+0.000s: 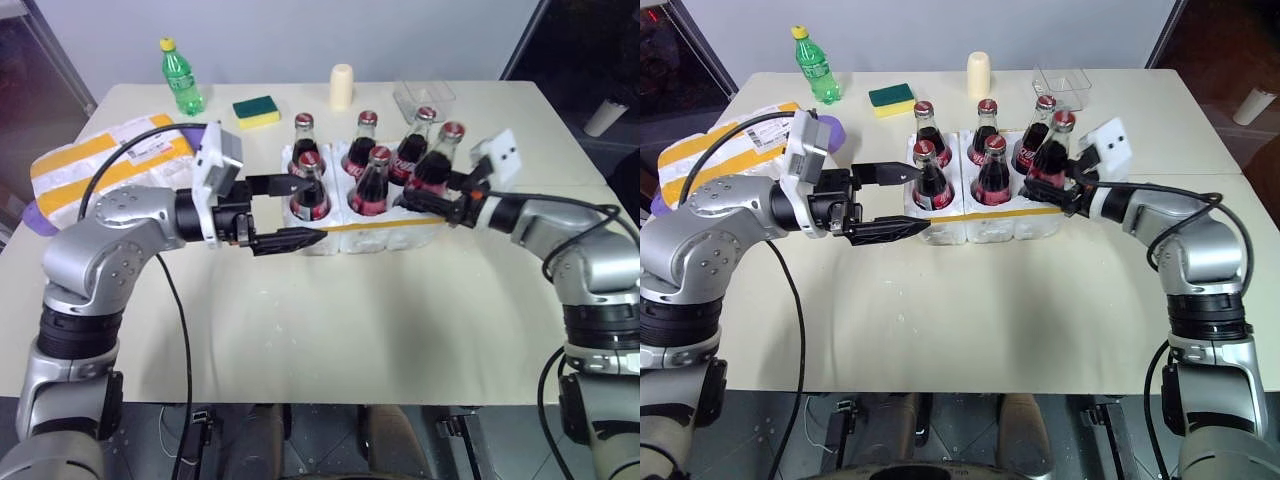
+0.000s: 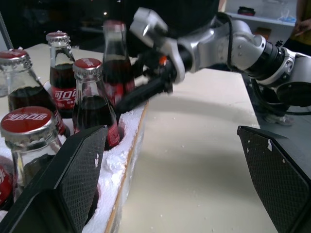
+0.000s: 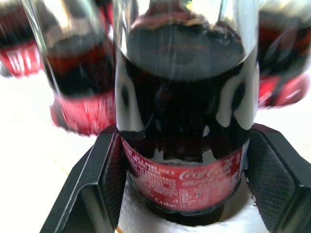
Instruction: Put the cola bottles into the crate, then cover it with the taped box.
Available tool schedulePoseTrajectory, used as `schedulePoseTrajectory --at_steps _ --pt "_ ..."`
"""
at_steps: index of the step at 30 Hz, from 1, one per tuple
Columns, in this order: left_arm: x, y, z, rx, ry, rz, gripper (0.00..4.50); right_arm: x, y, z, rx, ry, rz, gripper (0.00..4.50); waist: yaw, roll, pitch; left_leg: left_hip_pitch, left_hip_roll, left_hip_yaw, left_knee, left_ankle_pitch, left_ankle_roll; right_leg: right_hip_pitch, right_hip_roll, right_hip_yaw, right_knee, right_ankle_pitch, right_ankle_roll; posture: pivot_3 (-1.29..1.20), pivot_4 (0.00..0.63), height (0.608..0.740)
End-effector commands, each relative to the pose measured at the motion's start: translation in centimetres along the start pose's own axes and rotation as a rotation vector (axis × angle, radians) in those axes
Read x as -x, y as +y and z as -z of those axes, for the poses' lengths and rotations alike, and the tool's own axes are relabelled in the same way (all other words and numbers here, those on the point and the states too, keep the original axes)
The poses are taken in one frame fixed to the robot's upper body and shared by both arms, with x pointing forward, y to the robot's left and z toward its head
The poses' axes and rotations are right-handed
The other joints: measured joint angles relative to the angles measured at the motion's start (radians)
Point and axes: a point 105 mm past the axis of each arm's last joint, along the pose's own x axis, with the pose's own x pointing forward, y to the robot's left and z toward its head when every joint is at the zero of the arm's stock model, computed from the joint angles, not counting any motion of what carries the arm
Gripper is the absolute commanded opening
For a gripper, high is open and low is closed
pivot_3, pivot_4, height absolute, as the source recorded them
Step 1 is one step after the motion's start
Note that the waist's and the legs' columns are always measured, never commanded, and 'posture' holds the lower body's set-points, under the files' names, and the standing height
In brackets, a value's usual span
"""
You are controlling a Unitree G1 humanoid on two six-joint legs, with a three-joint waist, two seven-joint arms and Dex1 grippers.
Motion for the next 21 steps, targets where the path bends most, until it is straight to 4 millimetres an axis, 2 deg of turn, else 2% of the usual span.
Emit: schedulePoseTrajectory --at_steps 1,5,11,13,16,18,21 --pt "0.7 0.0 -0.9 -0.073 -0.001 -0.033 4.50 -0.6 -0.5 0.3 0.009 0.022 0.028 4.47 0.001 -0.002 -0.001 0.000 0.000 0.000 0.000 0.000 0.000 0.000 0.000 0.000 0.000 0.000 0.000 0.00 0.150 0.739" --pt "1.8 0.4 -0.3 -0.103 0.042 -0.102 4.50 0.1 -0.5 -1.7 -0.017 -0.049 0.007 4.47 0.002 -0.002 -0.001 0.002 0.000 0.000 0.000 0.000 0.000 0.002 0.000 0.000 0.000 0.000 0.000 0.00 0.150 0.739" --pt "7.2 2.3 -0.4 -0.215 0.141 -0.420 4.50 5.7 0.1 -7.9 -0.011 -0.199 -0.073 4.47 0.006 -0.001 -0.001 0.000 0.000 -0.001 -0.001 0.000 0.000 0.000 0.000 0.000 0.000 0.000 0.000 0.00 0.150 0.739" --pt "9.8 2.9 -0.1 -0.266 0.217 -0.542 4.50 7.8 0.1 -9.5 0.002 -0.232 -0.085 4.47 0.006 -0.002 -0.001 -0.001 0.000 -0.001 -0.001 0.000 0.000 -0.001 0.000 -0.001 0.000 0.000 0.000 0.00 0.150 0.739" --pt "15.8 3.9 1.2 -0.363 0.421 -0.782 4.50 10.8 0.0 -10.6 0.011 -0.249 -0.095 4.47 0.002 -0.002 -0.001 0.000 0.000 -0.001 -0.002 0.000 0.000 0.000 0.000 -0.001 -0.001 0.000 -0.001 0.00 0.150 0.739" --pt "19.8 4.2 2.2 -0.415 0.564 -0.909 4.50 11.8 0.3 -10.6 0.024 -0.229 -0.102 4.47 0.003 -0.002 -0.001 0.001 0.000 0.000 -0.002 0.000 0.000 0.000 0.000 0.000 -0.001 -0.002 -0.004 0.00 0.150 0.739" --pt "25.9 4.1 4.4 -0.487 0.802 -1.057 4.50 12.4 1.3 -10.0 0.057 -0.190 -0.145 4.47 0.002 -0.002 -0.001 0.002 0.001 0.001 -0.003 0.000 0.000 0.000 0.000 0.000 -0.002 -0.003 -0.005 0.00 0.150 0.739"
